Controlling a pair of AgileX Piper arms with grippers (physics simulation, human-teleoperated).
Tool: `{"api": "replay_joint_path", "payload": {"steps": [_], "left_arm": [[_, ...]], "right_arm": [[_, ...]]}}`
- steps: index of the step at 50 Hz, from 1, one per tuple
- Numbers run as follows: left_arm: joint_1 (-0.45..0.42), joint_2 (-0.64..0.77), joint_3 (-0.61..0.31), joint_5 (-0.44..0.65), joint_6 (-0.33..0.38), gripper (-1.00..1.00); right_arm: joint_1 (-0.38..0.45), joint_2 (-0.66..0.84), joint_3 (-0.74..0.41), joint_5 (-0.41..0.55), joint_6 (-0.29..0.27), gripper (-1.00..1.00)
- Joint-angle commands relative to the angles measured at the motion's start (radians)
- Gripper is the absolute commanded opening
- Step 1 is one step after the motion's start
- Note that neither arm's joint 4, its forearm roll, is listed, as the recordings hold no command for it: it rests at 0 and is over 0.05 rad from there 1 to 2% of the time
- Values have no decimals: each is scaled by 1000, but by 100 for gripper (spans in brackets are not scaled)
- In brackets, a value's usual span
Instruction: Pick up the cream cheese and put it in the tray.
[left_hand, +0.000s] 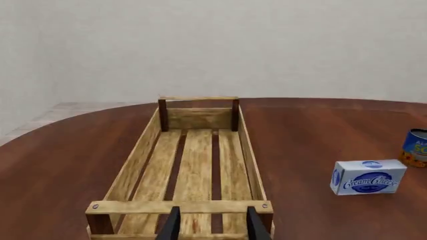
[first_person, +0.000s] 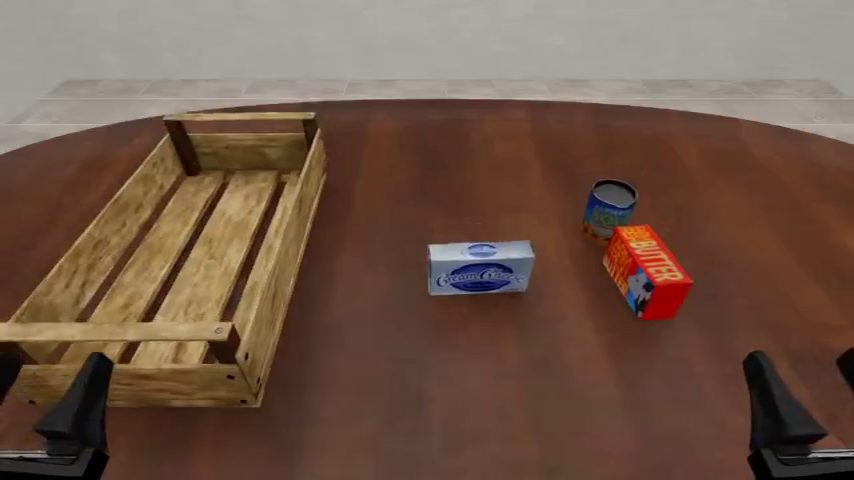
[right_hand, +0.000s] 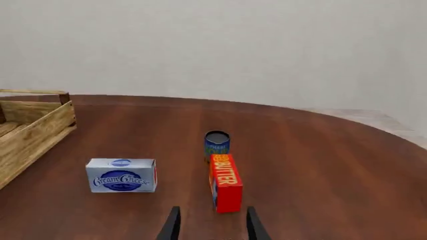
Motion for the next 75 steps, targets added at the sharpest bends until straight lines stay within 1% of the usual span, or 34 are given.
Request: {"api": "replay_joint_path", "payload": {"steps": [1, 8, 10, 14, 15, 18, 20, 21, 22, 23, 25, 26, 29, 31, 35, 38, 39, 41, 45, 46, 50, 52, 53, 55, 56, 58, 60, 63, 65, 68, 70, 73, 75], "left_arm": [[-1, 0, -3, 0, 2, 100], [2, 2, -26, 19, -4, 100], [2, 13, -35, 18, -20, 100], [7, 7, -68, 55, -34, 100], [11, 18, -80, 58, -64, 100], [11, 31, -113, 77, -57, 100], [5, 108, -142, 64, -191, 100], [5, 119, -164, 78, -159, 100], [2, 87, -195, 117, -114, 100], [-3, 79, -209, 134, -111, 100], [-5, 95, -249, 165, -140, 100], [-5, 95, -249, 166, -140, 100], [-19, 87, -291, 207, -119, 100], [-52, 108, -317, 229, -94, 100], [-82, 129, -337, 241, -102, 100], [-130, 164, -342, 223, -56, 100], [-149, 195, -337, 206, -58, 100], [-158, 235, -342, 178, -49, 100], [-207, 320, -368, 127, -8, 100], [-207, 320, -368, 127, -8, 100], [-250, 446, -394, 46, 31, 100], [-257, 503, -412, 15, 26, 100], [-279, 554, -424, -12, 15, 100], [-316, 613, -444, -36, -38, 100], [-331, 656, -464, -48, -52, 100], [-321, 673, -476, -58, -51, 100], [-308, 729, -513, -83, -38, 100], [-314, 780, -550, -95, -20, 100], [-330, 822, -573, -104, 4, 100], [-329, 895, -618, -127, 29, 100], [-335, 908, -628, -129, 31, 100], [-348, 987, -671, -157, 34, 100], [-361, 1036, -695, -169, 79, 100]], "right_arm": [[-5, 5, 23, -25, 41, 100], [-7, 1, 22, -21, 41, 100], [-8, 0, 22, -21, 40, 100], [-7, 0, 22, -18, 34, 100], [-8, 1, 22, -17, 36, 100], [-10, 1, 21, -16, 34, 100], [-14, 1, 21, -15, 33, 100], [-14, 1, 22, -14, 32, 100], [-16, 1, 22, -13, 33, 100], [-18, 2, 22, -12, 36, 100], [-19, 5, 23, -10, 39, 100], [-19, 5, 23, -10, 39, 100], [-19, 10, 23, -12, 43, 100], [-18, 11, 23, -11, 44, 100], [-16, 17, 24, -13, 43, 100], [-14, 29, 24, -21, 43, 100], [-12, 26, 24, -18, 43, 100], [-9, 26, 25, -16, 42, 100], [-6, 43, 25, -30, 43, 100], [-6, 43, 25, -30, 43, 100], [-2, 47, 25, -30, 43, 100], [-1, 50, 25, -32, 43, 100], [1, 52, 25, -33, 45, 100], [1, 57, 25, -38, 44, 100], [2, 57, 25, -37, 45, 100], [2, 57, 25, -37, 46, 100], [3, 56, 25, -35, 46, 100], [3, 59, 25, -36, 47, 100], [3, 57, 25, -34, 48, 100], [6, 58, 25, -32, 49, 100], [6, 57, 25, -32, 50, 100], [8, 59, 25, -33, 50, 100], [7, 58, 25, -32, 50, 100]]}}
